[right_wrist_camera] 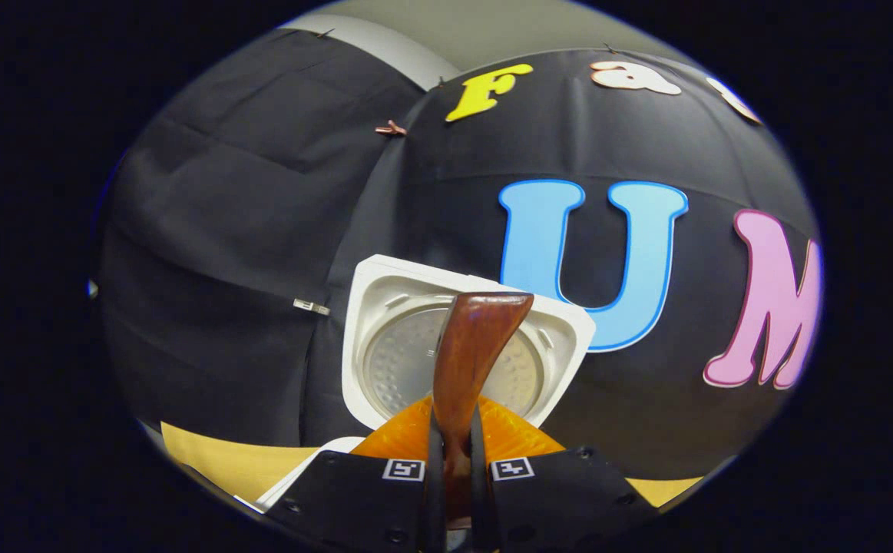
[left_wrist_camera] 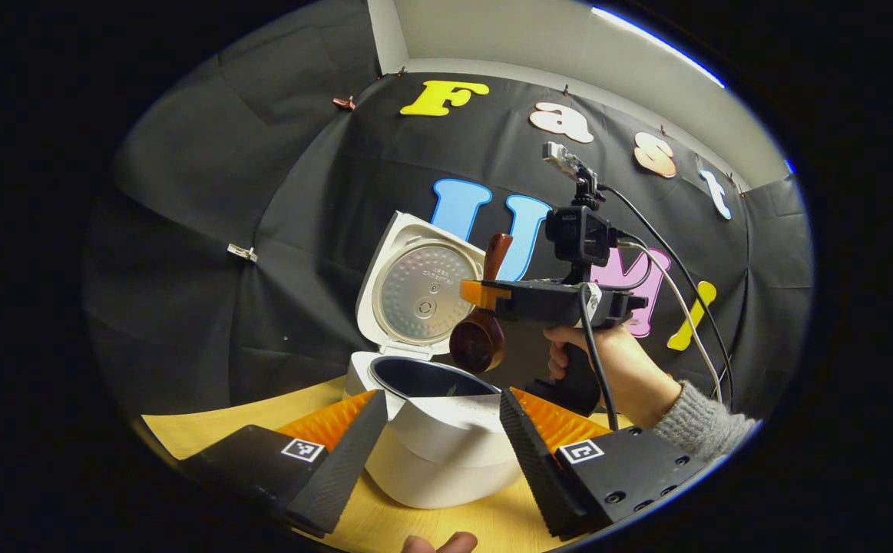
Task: Close the left gripper, press the button to open the rice cooker; take a wooden spoon from the chopstick holder with the right hand, scoop a spoonful of rice and pour it into the rice cooker, then put the wooden spoon back into the chopstick holder.
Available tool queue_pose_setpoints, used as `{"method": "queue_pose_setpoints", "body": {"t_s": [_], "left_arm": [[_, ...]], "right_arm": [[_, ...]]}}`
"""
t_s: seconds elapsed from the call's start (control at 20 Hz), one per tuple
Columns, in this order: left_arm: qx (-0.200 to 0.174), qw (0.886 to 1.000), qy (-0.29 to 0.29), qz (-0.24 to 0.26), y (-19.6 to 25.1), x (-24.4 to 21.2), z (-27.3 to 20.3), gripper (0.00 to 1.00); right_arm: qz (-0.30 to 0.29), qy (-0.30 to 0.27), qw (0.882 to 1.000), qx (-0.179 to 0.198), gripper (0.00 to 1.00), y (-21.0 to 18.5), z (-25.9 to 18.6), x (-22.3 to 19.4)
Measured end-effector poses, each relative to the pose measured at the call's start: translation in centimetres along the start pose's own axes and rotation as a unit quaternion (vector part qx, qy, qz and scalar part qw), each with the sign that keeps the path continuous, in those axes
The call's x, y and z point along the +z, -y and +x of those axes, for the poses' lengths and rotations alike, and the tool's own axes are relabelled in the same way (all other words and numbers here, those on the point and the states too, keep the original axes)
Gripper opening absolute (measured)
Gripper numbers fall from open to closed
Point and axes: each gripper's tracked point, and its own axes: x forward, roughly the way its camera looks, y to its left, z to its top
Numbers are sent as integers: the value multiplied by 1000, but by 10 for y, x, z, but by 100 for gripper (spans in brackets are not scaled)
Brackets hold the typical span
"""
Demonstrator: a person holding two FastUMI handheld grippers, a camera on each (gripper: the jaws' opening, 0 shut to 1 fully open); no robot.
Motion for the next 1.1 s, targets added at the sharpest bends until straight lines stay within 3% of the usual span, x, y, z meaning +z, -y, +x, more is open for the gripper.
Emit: {"method": "queue_pose_setpoints", "body": {"t_s": [0.15, 0.3, 0.4, 0.55, 0.75, 0.95, 1.1], "left_arm": [[1, 1000, 1, -2, 0, 1, -1, 95], [1, 1000, 3, -3, 0, 3, -3, 95], [0, 1000, 4, -3, 1, 3, -3, 95], [0, 1000, 1, -6, 1, 3, -2, 95], [-1, 1000, 4, -5, 3, 5, -2, 95], [-3, 1000, 5, -7, 7, 4, -2, 95], [-4, 1000, 5, -7, 10, 3, -2, 95]], "right_arm": [[-8, -1, 1000, -3, 16, 0, -1, 1], [66, -27, 997, -16, 17, 4, 1, -8], [148, -42, 988, -18, 17, 18, -1, -13], [272, -48, 961, -10, 17, 31, -5, -14], [294, -31, 955, -32, 17, 58, -23, -10], [352, 5, 935, -36, 17, 94, -60, 13], [354, 31, 933, -59, 17, 137, -101, 24]]}}
